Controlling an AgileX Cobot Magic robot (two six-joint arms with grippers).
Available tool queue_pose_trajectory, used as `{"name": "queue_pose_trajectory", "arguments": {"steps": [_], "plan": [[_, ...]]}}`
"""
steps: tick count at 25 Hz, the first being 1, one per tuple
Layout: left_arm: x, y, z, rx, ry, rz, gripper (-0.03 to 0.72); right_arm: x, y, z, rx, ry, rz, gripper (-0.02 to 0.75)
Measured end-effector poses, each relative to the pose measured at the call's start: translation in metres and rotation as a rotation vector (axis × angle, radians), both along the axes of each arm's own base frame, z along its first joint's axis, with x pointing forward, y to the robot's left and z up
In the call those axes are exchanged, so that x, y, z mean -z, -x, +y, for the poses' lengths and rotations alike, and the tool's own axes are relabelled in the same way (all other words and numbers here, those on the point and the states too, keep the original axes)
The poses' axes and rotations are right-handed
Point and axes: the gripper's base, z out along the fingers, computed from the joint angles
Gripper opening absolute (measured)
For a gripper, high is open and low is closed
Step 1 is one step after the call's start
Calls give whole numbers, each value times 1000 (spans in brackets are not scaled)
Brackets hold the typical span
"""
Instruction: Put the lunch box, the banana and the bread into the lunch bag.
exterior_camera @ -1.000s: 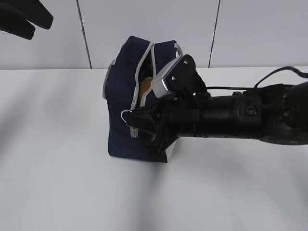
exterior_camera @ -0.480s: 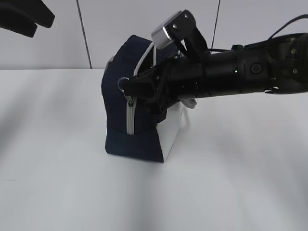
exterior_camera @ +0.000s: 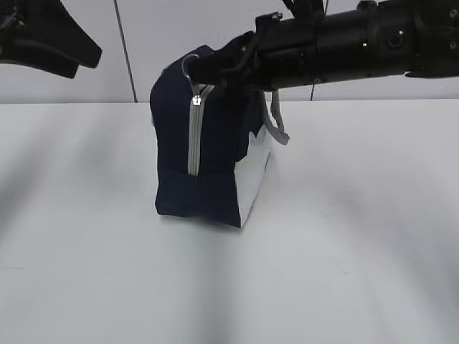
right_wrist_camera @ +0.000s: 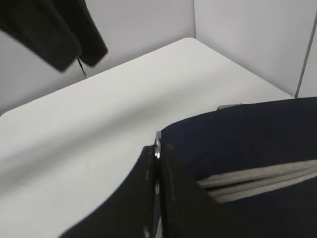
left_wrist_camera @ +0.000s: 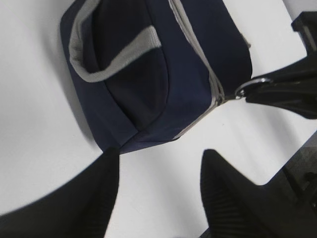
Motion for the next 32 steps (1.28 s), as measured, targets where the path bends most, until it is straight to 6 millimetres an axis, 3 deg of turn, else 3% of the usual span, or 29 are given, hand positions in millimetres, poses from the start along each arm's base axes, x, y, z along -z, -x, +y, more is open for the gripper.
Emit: {"name": "queue_pose_trajectory", "arguments": {"steps": [7,15,23,32], "plan": [[36,3,-8,82,86,-15,380,-16,-10,-1,74,-29,10,-16],[39,2,-11,128,113,-93,380,4,-20,-1,94,16,50,-16],[48,-3,-19,181,110,-110,380,-10,-25,0,89,25,-6,-16],[69,-19,-28,216,138,-121,380,-11,-26,-6,73,4,26,-16]]}}
